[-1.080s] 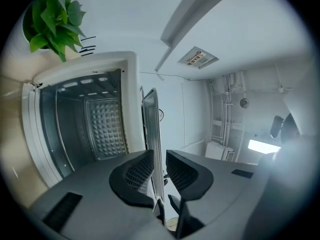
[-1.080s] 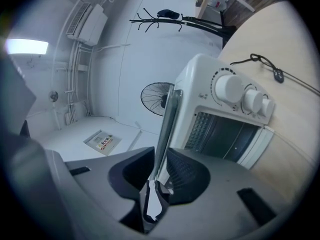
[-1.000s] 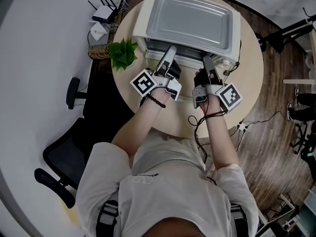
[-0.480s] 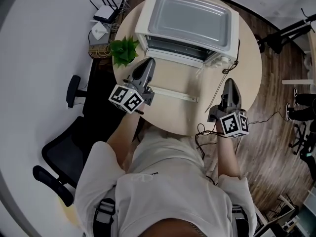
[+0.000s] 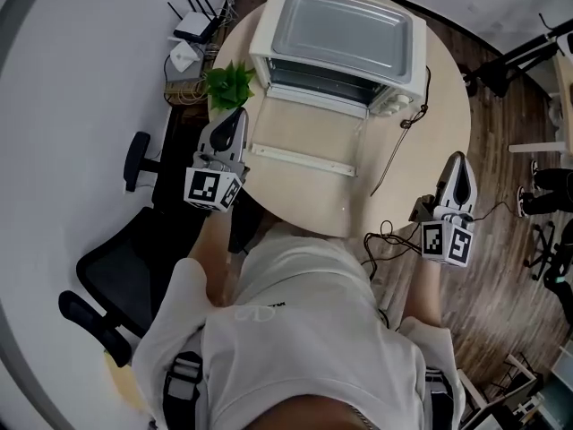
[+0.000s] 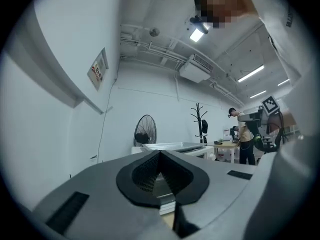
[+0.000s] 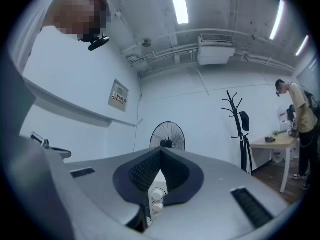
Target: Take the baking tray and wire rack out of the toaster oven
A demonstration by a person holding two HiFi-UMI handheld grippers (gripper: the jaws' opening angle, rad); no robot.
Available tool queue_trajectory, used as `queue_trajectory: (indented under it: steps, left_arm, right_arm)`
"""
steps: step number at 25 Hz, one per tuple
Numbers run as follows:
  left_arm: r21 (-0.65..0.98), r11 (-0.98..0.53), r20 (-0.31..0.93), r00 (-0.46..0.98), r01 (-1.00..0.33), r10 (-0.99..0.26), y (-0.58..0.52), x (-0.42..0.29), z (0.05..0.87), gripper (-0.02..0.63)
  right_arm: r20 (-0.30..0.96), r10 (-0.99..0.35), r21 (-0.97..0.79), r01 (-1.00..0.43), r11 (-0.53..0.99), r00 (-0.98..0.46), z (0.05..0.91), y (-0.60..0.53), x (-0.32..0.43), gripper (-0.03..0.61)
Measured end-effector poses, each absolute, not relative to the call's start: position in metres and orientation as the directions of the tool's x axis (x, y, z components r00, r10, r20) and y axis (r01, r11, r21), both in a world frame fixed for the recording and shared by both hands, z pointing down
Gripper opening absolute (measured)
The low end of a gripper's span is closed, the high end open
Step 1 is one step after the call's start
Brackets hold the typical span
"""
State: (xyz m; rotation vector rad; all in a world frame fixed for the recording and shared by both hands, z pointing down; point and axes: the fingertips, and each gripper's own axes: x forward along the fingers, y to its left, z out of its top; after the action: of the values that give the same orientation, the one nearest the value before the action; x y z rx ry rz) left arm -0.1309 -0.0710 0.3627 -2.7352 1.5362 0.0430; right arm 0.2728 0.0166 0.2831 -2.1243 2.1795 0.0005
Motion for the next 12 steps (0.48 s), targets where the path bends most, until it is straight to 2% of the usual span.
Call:
queue_trajectory:
  steps: [5,12]
  left_arm:
    - [-0.013,-0.548,-0.064,0.548,-0.836,-0.834,-0.050,-0.130,0.331,0.003]
    - [-0.023,-0.540,-0.063,0.540,-0.842,-0.839,-0.037,-0.126,0.327,0.003]
  right_arm:
    - [-0.064,-0.998,-0.067,-0.998,0.013,-0.008,0.282,0.030,0.281,-0.005]
    - [-0.031,-0.999,-0.101,-0.995,-0.009,0.012,0.288,0.040,0.287,-0.005]
